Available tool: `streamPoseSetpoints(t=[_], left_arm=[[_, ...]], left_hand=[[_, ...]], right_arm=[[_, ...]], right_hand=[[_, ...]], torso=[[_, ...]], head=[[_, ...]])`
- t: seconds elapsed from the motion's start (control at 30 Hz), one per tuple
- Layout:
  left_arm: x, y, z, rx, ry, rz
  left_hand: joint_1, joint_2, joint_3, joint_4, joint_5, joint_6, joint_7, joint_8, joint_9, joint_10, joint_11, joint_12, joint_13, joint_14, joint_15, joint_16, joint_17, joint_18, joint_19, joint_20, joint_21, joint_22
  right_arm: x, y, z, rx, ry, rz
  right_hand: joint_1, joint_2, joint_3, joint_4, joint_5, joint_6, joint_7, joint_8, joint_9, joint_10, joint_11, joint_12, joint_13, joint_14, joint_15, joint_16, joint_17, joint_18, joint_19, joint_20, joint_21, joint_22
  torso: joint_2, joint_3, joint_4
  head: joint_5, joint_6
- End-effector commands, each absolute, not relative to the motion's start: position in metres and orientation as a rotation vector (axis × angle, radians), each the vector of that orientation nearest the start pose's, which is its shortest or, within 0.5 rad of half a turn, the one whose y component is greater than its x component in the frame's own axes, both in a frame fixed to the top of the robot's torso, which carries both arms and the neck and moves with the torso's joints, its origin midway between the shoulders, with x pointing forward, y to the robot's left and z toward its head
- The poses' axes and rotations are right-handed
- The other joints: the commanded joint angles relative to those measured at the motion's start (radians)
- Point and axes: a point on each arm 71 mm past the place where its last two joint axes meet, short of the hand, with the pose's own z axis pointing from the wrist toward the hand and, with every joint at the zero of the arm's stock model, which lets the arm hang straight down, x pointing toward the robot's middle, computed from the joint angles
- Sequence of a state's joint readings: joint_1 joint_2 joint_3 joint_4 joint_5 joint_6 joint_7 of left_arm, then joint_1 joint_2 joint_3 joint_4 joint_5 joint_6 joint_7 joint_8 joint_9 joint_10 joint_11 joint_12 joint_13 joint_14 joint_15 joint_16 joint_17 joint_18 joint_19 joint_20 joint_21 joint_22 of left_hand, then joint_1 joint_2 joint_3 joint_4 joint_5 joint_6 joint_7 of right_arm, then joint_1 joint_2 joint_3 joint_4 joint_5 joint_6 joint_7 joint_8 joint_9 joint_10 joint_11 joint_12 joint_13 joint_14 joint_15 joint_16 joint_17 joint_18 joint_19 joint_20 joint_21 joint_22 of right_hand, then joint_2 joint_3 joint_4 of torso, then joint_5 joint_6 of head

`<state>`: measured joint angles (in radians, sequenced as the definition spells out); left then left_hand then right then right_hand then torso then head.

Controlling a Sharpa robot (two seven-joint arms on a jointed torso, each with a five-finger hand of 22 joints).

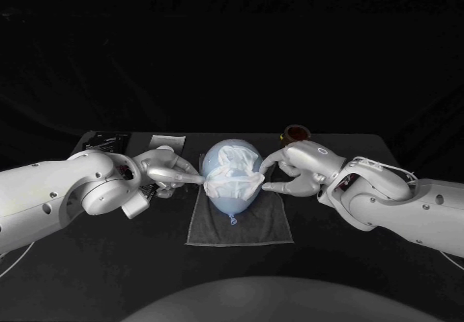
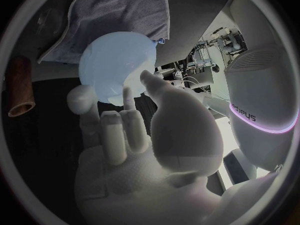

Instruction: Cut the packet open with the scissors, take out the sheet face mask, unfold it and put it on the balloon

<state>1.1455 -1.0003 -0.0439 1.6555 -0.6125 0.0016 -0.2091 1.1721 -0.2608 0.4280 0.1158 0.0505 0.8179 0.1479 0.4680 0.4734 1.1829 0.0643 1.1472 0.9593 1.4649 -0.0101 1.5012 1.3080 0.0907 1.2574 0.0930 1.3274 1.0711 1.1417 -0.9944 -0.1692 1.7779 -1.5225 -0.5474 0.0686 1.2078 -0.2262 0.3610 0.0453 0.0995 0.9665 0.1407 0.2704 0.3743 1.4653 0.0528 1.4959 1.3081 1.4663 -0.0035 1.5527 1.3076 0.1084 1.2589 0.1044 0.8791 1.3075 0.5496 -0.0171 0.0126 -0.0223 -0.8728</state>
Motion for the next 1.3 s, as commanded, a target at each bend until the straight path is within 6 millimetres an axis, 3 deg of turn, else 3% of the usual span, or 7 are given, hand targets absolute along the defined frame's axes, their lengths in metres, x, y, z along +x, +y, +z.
streamPoseSetpoints(t=[0.03,0.23,0.43,0.6,0.73,0.93,1.3], left_arm=[[0.434,0.237,-0.229,-0.561,2.257,-0.962],[0.435,0.245,-0.228,-0.536,2.207,-0.94],[0.433,0.249,-0.228,-0.532,2.086,-0.97],[0.429,0.25,-0.226,-0.521,1.978,-1.019],[0.423,0.253,-0.225,-0.508,1.901,-1.055],[0.414,0.255,-0.229,-0.499,1.844,-1.075],[0.395,0.245,-0.252,-0.502,1.842,-1.073]], left_hand=[[0.014,0.0,-0.015,0.008,-0.002,0.005,-0.008,0.002,-0.002,-0.006,-0.004,0.007,0.0,0.047,0.004,-0.006,0.072,0.015,-0.004,-0.002,-0.004,-0.001],[0.044,0.01,-0.063,0.039,-0.002,0.01,-0.01,0.008,-0.007,-0.019,-0.006,0.0,-0.016,0.041,0.002,-0.013,0.055,0.019,-0.016,-0.004,-0.016,-0.021],[0.089,0.021,-0.109,0.068,-0.002,0.008,-0.009,0.013,-0.015,-0.077,-0.004,-0.051,-0.086,0.009,0.003,-0.053,-0.026,0.036,-0.073,-0.002,-0.072,-0.111],[0.156,0.028,-0.148,0.084,-0.002,0.016,-0.008,0.021,-0.026,-0.195,-0.001,-0.15,-0.219,-0.086,0.008,-0.163,-0.219,0.074,-0.214,0.003,-0.215,-0.321],[0.203,0.036,-0.16,0.082,-0.001,0.025,-0.012,0.028,-0.032,-0.211,-0.004,-0.156,-0.236,-0.107,0.006,-0.193,-0.26,0.082,-0.24,0.004,-0.261,-0.373],[0.238,0.044,-0.159,0.078,-0.001,0.034,-0.016,0.031,-0.039,-0.197,-0.009,-0.145,-0.232,-0.07,0.001,-0.155,-0.193,0.068,-0.183,0.0,-0.224,-0.308],[0.251,0.041,-0.178,0.093,-0.002,0.031,-0.007,0.02,-0.059,-0.123,-0.004,-0.074,-0.161,-0.012,0.004,-0.084,-0.078,0.042,-0.081,-0.003,-0.133,-0.171]], right_arm=[[0.397,-0.197,-0.209,-0.199,1.502,0.892],[0.395,-0.204,-0.21,-0.119,1.523,0.89],[0.394,-0.219,-0.216,0.102,1.572,0.842],[0.388,-0.228,-0.229,0.308,1.65,0.802],[0.376,-0.232,-0.241,0.435,1.711,0.78],[0.365,-0.235,-0.254,0.541,1.761,0.755],[0.339,-0.228,-0.286,0.748,1.83,0.752]], right_hand=[[0.018,0.008,-0.038,0.021,0.008,-0.004,-0.002,-0.004,-0.004,0.053,0.009,-0.004,0.198,0.083,0.004,-0.001,0.222,0.02,0.002,0.004,-0.008,0.076],[0.051,0.024,-0.085,0.052,0.024,0.004,-0.003,-0.001,-0.011,0.056,0.007,0.001,0.201,0.085,0.003,0.002,0.227,0.017,0.013,0.003,0.002,0.08],[0.078,0.061,-0.094,0.097,0.035,0.057,-0.031,0.035,-0.008,0.08,-0.018,0.034,0.226,0.103,-0.018,0.016,0.259,0.004,0.065,-0.014,0.085,0.105],[0.072,0.068,-0.103,0.13,0.041,0.067,-0.039,0.046,-0.01,0.09,-0.025,0.049,0.24,0.105,-0.026,0.018,0.263,-0.002,0.086,-0.023,0.117,0.116],[0.075,0.066,-0.107,0.14,0.045,0.07,-0.042,0.05,-0.011,0.098,-0.029,0.062,0.251,0.105,-0.03,0.018,0.263,-0.006,0.098,-0.026,0.139,0.123],[0.075,0.061,-0.114,0.15,0.049,0.067,-0.042,0.05,-0.013,0.101,-0.029,0.068,0.256,0.105,-0.031,0.018,0.263,-0.008,0.105,-0.029,0.15,0.126],[0.076,0.05,-0.137,0.174,0.036,0.045,-0.033,0.043,-0.021,0.104,-0.023,0.073,0.261,0.105,-0.028,0.018,0.263,-0.008,0.108,-0.028,0.146,0.127]], torso=[[0.0,0.0,-0.001],[-0.001,0.0002,-0.0008],[-0.002,-0.0009,0.0008],[-0.002,-0.0012,-0.0003],[-0.002,-0.0001,-0.0012],[-0.003,0.0,0.0003],[-0.006,-0.0055,-0.0028]], head=[[0.0,0.0],[0.002,0.0],[0.001,0.0],[0.0,0.0],[-0.004,0.0],[-0.007,0.0],[-0.012,0.0]])
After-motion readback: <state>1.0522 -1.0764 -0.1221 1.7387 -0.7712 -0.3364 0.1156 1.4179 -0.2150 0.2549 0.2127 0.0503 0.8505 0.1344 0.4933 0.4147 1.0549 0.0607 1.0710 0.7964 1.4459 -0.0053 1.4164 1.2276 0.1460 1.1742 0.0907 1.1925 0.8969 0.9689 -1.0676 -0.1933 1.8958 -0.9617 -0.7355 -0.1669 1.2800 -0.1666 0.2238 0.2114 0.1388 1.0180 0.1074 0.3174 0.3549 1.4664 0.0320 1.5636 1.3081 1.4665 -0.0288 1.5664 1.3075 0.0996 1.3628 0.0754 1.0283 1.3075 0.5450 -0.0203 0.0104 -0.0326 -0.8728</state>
